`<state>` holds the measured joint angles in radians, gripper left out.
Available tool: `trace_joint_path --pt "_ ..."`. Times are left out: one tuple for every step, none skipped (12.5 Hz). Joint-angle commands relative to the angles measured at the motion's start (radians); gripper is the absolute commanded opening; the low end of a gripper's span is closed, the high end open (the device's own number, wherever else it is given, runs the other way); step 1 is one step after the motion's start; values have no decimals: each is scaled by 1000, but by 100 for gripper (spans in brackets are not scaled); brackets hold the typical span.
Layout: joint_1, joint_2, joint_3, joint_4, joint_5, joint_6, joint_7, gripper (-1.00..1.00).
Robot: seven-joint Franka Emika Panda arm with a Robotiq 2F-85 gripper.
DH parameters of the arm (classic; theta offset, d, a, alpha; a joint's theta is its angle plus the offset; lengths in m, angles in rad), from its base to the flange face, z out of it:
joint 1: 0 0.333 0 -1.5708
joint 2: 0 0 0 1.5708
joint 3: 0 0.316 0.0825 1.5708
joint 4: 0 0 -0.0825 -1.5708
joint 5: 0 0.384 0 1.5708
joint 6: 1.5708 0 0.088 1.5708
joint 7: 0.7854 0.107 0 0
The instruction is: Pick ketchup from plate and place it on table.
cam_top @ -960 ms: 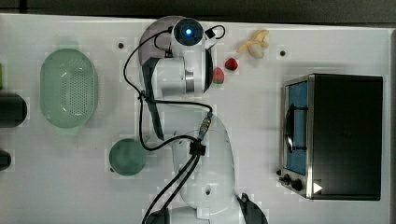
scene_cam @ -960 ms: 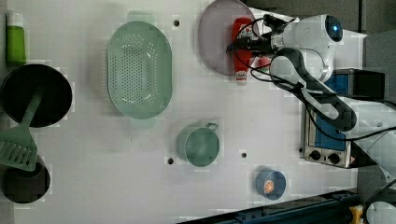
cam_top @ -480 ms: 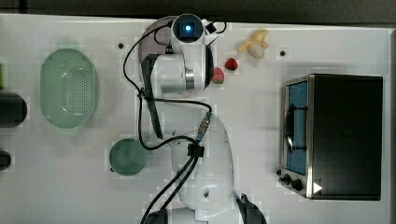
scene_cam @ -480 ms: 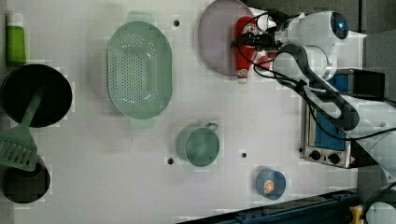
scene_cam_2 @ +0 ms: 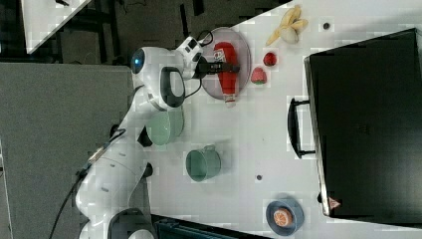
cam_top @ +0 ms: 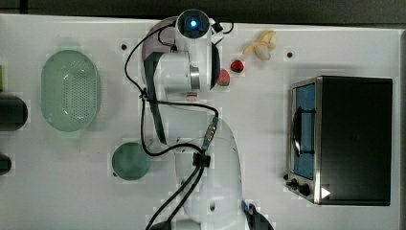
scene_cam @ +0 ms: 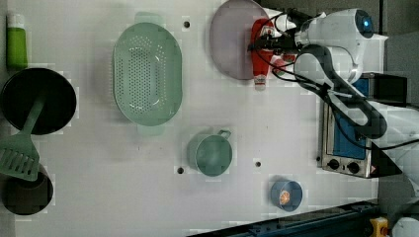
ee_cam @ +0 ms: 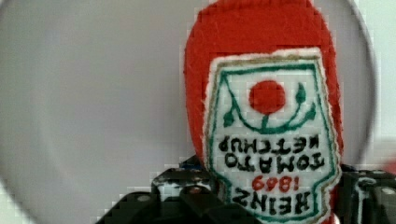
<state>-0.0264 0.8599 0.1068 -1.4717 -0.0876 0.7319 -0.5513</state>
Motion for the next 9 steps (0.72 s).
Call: trace_joint_path --pt "-30 -219 3 23 27 -136 -25 27" --pt "-41 -266 2 18 46 -206 -24 27" --pt "-55 -316 1 3 67 -270 -22 27" --pt "-72 -365 0 -21 89 -319 -22 27" --pt "-90 -414 -1 -54 98 -350 -22 27" --pt "-109 -462 -2 -92 98 -359 -23 27" --pt "-126 -509 -4 -133 98 -359 -23 27" --pt "-141 -553 -7 -177 99 -360 -23 27" --pt "-152 -596 -11 -227 101 -363 -23 27"
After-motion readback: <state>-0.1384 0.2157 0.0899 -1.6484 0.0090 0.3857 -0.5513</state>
